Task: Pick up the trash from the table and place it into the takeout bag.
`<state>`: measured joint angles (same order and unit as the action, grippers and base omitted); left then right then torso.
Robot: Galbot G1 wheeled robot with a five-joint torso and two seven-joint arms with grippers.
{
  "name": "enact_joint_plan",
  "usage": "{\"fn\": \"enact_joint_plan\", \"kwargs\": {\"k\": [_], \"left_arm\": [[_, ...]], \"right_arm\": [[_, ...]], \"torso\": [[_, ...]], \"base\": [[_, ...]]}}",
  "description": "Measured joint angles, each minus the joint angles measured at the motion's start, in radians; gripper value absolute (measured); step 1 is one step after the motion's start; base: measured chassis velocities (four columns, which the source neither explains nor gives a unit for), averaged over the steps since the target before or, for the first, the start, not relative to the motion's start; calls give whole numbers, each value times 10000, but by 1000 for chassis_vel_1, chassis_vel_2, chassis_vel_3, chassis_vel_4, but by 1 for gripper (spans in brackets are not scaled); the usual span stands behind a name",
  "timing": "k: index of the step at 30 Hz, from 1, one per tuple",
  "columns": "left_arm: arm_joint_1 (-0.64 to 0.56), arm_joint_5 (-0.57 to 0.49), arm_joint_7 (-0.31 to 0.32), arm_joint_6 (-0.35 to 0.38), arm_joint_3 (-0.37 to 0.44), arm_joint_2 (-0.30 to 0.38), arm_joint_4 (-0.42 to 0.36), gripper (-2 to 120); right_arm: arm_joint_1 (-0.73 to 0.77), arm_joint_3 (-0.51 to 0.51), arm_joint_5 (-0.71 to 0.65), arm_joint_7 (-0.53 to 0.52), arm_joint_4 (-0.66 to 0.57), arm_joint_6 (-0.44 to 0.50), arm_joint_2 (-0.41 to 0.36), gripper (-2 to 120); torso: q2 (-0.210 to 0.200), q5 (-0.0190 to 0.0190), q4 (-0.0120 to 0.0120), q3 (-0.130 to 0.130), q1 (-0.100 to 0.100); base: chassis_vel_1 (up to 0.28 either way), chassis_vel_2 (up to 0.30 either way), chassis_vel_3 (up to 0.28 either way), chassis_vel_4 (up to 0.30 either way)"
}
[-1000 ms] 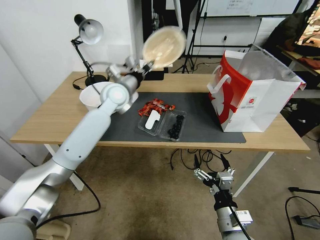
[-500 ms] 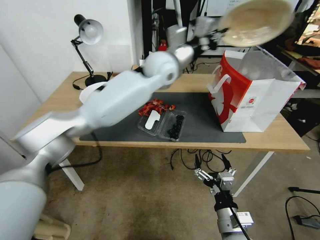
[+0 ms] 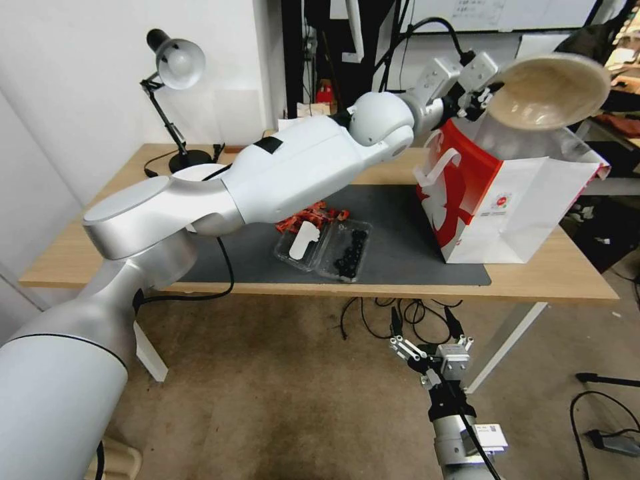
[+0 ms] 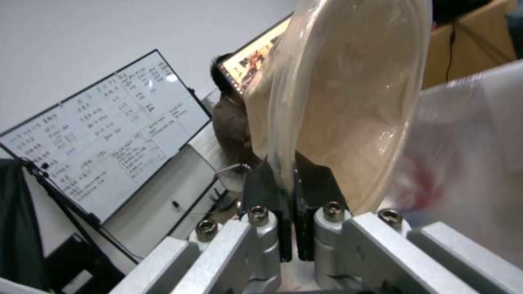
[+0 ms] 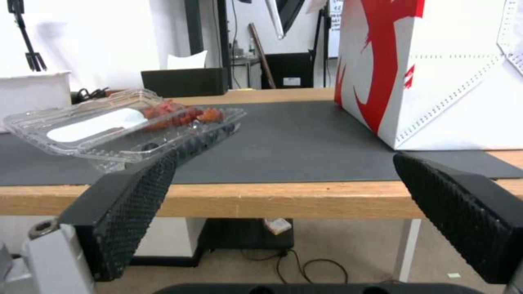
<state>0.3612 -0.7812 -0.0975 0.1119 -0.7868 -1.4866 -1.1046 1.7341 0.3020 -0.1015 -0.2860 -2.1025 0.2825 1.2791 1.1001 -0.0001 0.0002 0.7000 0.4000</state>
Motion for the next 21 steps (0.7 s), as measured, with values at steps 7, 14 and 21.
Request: {"fn": "enact_joint_plan", "kwargs": {"k": [7, 14, 21], "left_arm": [[-68, 262, -94, -178, -5, 217, -26, 15], [-67, 56, -111, -232, 70, 310, -225, 38], [-135, -267, 16, -309, 185, 479, -591, 62]], "right_arm": [[-163, -22, -50, 0, 186, 18, -54, 100], [-326, -98, -87, -7, 277, -45, -65, 100], [-374, -115, -113, -10, 297, -72, -83, 100]], "torso": [[0, -1, 0, 0, 0], [0, 0, -3, -1, 0], [0, 0, -2, -1, 0]], "base": [[0, 0, 0, 0], [0, 0, 0, 0], [0, 0, 0, 0]]}}
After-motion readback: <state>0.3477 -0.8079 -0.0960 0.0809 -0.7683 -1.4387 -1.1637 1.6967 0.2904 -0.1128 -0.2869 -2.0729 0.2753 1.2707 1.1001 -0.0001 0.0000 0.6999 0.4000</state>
